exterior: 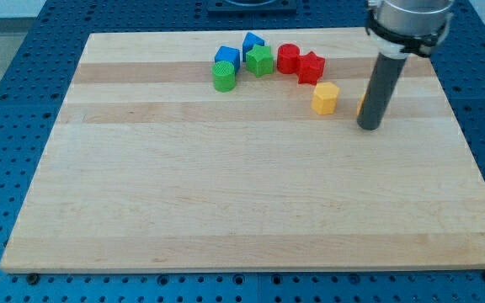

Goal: Move the yellow hexagon to the bottom of the green star

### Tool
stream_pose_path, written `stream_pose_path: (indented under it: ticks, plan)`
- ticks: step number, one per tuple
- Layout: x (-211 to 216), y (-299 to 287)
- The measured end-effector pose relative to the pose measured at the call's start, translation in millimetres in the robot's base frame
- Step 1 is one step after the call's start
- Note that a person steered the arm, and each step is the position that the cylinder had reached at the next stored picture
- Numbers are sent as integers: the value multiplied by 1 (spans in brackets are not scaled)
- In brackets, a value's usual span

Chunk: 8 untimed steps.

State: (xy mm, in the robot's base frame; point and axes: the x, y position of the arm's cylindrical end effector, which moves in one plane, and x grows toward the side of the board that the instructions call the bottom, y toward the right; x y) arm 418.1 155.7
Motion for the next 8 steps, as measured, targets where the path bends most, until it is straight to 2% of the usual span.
stream_pose_path:
  ticks: [2, 5, 6, 7, 8]
  plan:
    - [0, -52]
    - [-46, -77]
    - [-36, -82]
    - [19, -74]
    - [0, 4]
